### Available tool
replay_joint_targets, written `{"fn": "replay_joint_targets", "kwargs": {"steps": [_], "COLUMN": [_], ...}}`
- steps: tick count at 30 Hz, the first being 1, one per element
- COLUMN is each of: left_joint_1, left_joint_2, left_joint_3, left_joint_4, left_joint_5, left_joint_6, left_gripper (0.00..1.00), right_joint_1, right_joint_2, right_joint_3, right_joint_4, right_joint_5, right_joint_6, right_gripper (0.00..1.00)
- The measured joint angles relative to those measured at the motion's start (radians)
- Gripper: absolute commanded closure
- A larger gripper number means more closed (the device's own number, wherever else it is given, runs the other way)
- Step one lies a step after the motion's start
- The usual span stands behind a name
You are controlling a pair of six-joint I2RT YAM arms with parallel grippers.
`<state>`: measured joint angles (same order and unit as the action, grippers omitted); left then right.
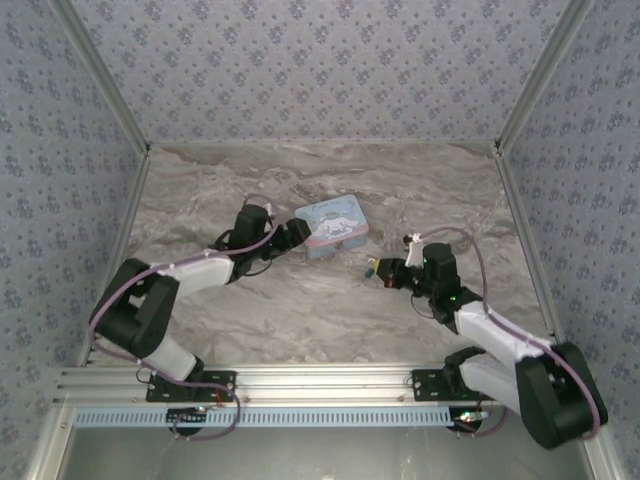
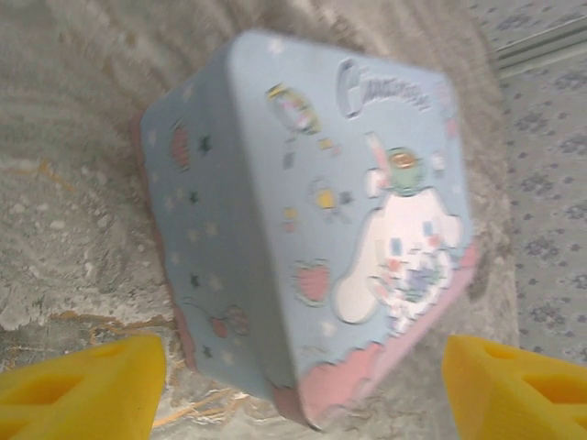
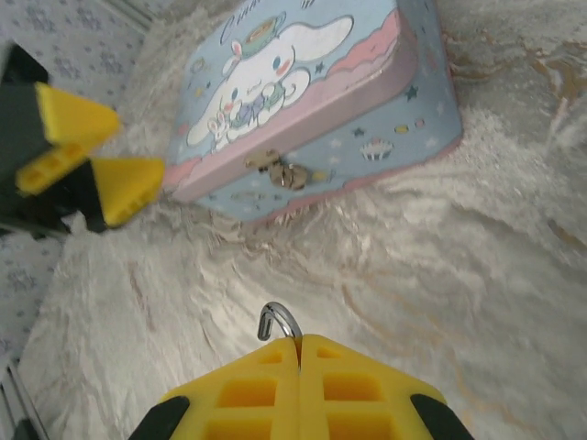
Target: Unlock a padlock with a key
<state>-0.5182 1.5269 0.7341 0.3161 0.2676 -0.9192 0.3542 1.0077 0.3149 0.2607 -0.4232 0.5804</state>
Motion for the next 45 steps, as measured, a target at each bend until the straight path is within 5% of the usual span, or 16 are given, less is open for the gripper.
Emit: {"fn": "replay_joint_targets", "kwargs": {"steps": [7, 18, 45], "left_joint_1": [0.027, 0.113, 0.124], "left_joint_2": [-0.248, -0.593, -0.651], "left_joint_3": [-0.09, -0.185, -0.186], "left_joint_4": [-0.022, -0.169, -0.273], "left_joint_5": [-0.089, -0.217, -0.243], "left_joint_6": [0.051, 0.107, 0.19], "left_gripper": [0.12, 0.04, 0.02], "right_joint_1": [0.005, 0.031, 0.148], "right_joint_2": [-0.174, -0.092, 0.351], "right_joint_3": [0.055, 0.139, 0.301], "right_joint_4": [-0.35, -0.595, -0.613], "right_joint_5": [-0.008, -0.014, -0.027], "right_joint_6": [-0.063, -0.103, -0.138], "right_gripper": [1.0, 1.0, 1.0]}}
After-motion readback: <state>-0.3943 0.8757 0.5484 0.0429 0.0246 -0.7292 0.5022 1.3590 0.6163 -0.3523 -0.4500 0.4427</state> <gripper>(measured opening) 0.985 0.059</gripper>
